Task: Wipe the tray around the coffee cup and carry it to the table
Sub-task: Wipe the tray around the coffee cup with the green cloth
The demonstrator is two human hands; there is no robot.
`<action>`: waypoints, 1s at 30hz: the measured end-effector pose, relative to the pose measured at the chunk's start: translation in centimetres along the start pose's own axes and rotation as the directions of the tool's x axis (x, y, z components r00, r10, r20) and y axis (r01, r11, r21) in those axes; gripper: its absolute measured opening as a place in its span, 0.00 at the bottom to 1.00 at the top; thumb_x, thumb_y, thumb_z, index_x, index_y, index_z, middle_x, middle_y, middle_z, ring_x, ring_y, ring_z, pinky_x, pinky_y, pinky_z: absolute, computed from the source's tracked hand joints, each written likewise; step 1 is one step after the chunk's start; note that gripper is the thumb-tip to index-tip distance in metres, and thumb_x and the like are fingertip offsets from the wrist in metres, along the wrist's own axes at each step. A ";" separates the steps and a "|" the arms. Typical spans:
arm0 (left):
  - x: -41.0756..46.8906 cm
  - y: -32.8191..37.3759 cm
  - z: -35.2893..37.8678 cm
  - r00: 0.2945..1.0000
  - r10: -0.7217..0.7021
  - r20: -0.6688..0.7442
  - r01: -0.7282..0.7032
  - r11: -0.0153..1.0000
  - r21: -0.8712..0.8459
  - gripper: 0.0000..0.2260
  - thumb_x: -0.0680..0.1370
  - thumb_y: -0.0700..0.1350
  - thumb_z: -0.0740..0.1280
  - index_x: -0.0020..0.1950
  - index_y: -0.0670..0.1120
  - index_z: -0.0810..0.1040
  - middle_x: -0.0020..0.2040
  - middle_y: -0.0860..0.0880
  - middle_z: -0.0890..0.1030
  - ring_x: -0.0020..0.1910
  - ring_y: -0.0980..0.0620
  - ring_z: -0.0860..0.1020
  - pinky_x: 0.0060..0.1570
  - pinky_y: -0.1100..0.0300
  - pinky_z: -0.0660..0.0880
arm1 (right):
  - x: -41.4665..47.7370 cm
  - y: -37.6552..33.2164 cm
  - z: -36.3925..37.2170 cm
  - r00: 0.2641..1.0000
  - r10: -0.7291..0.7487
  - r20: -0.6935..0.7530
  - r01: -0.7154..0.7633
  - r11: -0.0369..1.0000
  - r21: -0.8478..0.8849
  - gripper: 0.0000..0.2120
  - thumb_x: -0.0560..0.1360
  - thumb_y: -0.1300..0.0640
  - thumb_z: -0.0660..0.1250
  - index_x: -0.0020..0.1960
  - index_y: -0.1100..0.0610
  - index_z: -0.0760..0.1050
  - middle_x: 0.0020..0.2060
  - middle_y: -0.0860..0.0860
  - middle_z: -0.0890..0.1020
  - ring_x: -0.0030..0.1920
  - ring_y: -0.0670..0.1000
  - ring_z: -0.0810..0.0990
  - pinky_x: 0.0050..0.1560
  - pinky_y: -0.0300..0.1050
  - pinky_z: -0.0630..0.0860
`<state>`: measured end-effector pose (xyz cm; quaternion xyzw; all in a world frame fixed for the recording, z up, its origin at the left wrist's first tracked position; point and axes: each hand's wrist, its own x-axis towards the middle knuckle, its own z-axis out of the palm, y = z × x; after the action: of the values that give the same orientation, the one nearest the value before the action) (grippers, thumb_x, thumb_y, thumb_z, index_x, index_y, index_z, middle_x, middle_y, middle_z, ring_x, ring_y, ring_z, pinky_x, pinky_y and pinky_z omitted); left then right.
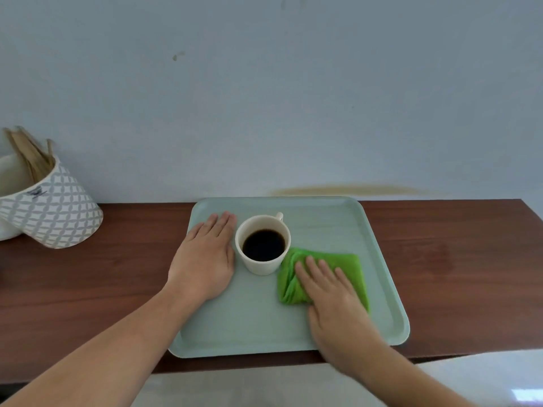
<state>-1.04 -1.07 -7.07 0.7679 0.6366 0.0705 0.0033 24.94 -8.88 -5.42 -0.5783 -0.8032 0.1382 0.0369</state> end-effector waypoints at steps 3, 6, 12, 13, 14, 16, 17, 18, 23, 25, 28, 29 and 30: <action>-0.1 0.0 -0.2 1.000 0.010 0.008 -0.010 1.000 0.007 0.25 0.82 0.50 0.48 0.80 0.48 0.53 0.80 0.50 0.57 0.78 0.52 0.54 0.76 0.54 0.51 | 0.3 -0.8 0.1 0.997 -0.075 -0.007 0.076 0.995 0.070 0.32 0.75 0.49 0.42 0.80 0.43 0.49 0.77 0.37 0.45 0.77 0.40 0.41 0.76 0.43 0.35; -0.1 -0.1 -0.3 1.000 0.015 0.018 -0.015 1.000 0.009 0.25 0.82 0.51 0.47 0.80 0.49 0.52 0.80 0.50 0.57 0.78 0.52 0.53 0.76 0.54 0.52 | 2.4 1.7 -0.4 0.994 0.040 -0.100 -0.037 0.999 0.038 0.30 0.78 0.51 0.48 0.80 0.44 0.51 0.79 0.40 0.51 0.79 0.43 0.48 0.79 0.46 0.40; -0.1 0.1 -0.6 0.999 0.022 0.042 -0.024 0.999 0.039 0.27 0.81 0.53 0.43 0.80 0.49 0.52 0.80 0.50 0.57 0.78 0.51 0.54 0.75 0.52 0.54 | 8.1 4.0 -2.3 0.964 0.225 -0.140 -0.221 0.974 0.048 0.29 0.80 0.55 0.52 0.81 0.49 0.51 0.81 0.49 0.53 0.80 0.51 0.49 0.79 0.54 0.44; -0.1 0.2 -0.6 0.999 0.020 0.046 -0.022 0.999 0.043 0.27 0.81 0.53 0.42 0.80 0.49 0.52 0.80 0.50 0.57 0.78 0.51 0.54 0.76 0.52 0.54 | 8.3 3.7 -2.5 0.973 0.196 -0.119 -0.193 0.981 0.037 0.30 0.81 0.55 0.52 0.81 0.49 0.49 0.81 0.49 0.52 0.80 0.51 0.48 0.79 0.54 0.43; -0.2 0.2 -0.7 0.999 0.017 0.050 -0.019 0.999 0.045 0.28 0.80 0.53 0.42 0.80 0.49 0.52 0.80 0.50 0.57 0.78 0.51 0.54 0.76 0.52 0.53 | 7.9 3.3 -2.6 0.984 0.156 -0.090 -0.154 0.988 0.026 0.30 0.81 0.55 0.52 0.81 0.48 0.48 0.81 0.49 0.50 0.80 0.51 0.47 0.79 0.55 0.42; -0.2 0.2 -0.8 0.998 0.014 0.058 -0.016 0.999 0.042 0.28 0.80 0.54 0.41 0.80 0.49 0.52 0.80 0.50 0.57 0.78 0.51 0.54 0.76 0.53 0.53 | 5.3 2.5 -2.0 0.998 0.058 -0.026 -0.058 0.998 -0.011 0.30 0.82 0.55 0.51 0.81 0.47 0.45 0.81 0.49 0.47 0.80 0.52 0.44 0.79 0.55 0.38; -0.2 0.2 -0.9 0.998 0.012 0.062 -0.015 0.999 0.038 0.28 0.79 0.54 0.40 0.80 0.49 0.52 0.80 0.50 0.57 0.79 0.51 0.53 0.76 0.53 0.52 | 3.3 2.3 -1.4 1.000 0.008 0.005 -0.008 0.999 -0.033 0.31 0.81 0.55 0.50 0.81 0.46 0.43 0.81 0.48 0.45 0.80 0.53 0.42 0.78 0.54 0.35; -0.2 0.2 -0.9 0.998 0.010 0.064 -0.012 0.999 0.035 0.28 0.79 0.54 0.40 0.80 0.49 0.52 0.80 0.50 0.56 0.79 0.52 0.53 0.76 0.53 0.52 | 1.1 2.5 -0.9 0.999 -0.036 0.038 0.038 0.998 -0.052 0.31 0.81 0.53 0.49 0.81 0.45 0.40 0.81 0.47 0.43 0.80 0.53 0.41 0.76 0.53 0.33; -0.1 0.5 -1.1 0.996 0.034 0.081 -0.038 0.998 0.048 0.28 0.80 0.53 0.40 0.80 0.49 0.51 0.80 0.50 0.56 0.79 0.50 0.53 0.76 0.53 0.52 | -2.0 7.1 -1.4 0.997 0.048 0.058 -0.041 0.992 -0.120 0.30 0.81 0.49 0.47 0.80 0.44 0.40 0.80 0.45 0.44 0.80 0.50 0.45 0.78 0.48 0.39; -0.2 0.5 -1.2 0.995 0.051 0.088 -0.056 0.997 0.048 0.28 0.80 0.53 0.40 0.80 0.49 0.51 0.80 0.50 0.57 0.79 0.48 0.53 0.76 0.52 0.52 | 1.7 7.4 -1.7 0.995 0.102 -0.023 -0.104 0.985 -0.140 0.31 0.82 0.53 0.51 0.81 0.47 0.43 0.81 0.48 0.48 0.80 0.52 0.48 0.78 0.49 0.42; -0.4 0.6 -1.5 0.993 0.058 0.099 -0.065 0.995 0.071 0.27 0.81 0.52 0.41 0.80 0.49 0.50 0.80 0.49 0.57 0.79 0.47 0.54 0.76 0.51 0.52 | 8.7 6.1 -2.3 0.987 0.151 -0.049 -0.153 0.986 -0.059 0.32 0.81 0.58 0.54 0.81 0.49 0.46 0.81 0.51 0.49 0.80 0.55 0.48 0.78 0.56 0.44; -0.3 0.7 -1.5 0.993 0.058 0.105 -0.067 0.995 0.078 0.26 0.81 0.52 0.42 0.80 0.49 0.49 0.80 0.49 0.56 0.79 0.48 0.53 0.76 0.51 0.52 | 10.4 5.5 -2.5 0.988 0.146 -0.039 -0.148 0.988 -0.034 0.32 0.80 0.59 0.54 0.81 0.49 0.46 0.81 0.51 0.49 0.80 0.55 0.47 0.78 0.58 0.44; -0.3 0.7 -1.5 0.992 0.058 0.110 -0.067 0.994 0.084 0.26 0.82 0.51 0.43 0.80 0.50 0.49 0.80 0.50 0.55 0.79 0.48 0.53 0.76 0.51 0.52 | 11.4 5.0 -2.7 0.990 0.138 -0.027 -0.138 0.990 -0.023 0.33 0.80 0.59 0.55 0.81 0.49 0.46 0.81 0.52 0.48 0.80 0.55 0.47 0.78 0.59 0.43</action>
<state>-0.56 -1.60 -5.59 0.7895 0.6137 0.0012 0.0019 26.35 3.75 -5.30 -0.6346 -0.7623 0.1234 0.0303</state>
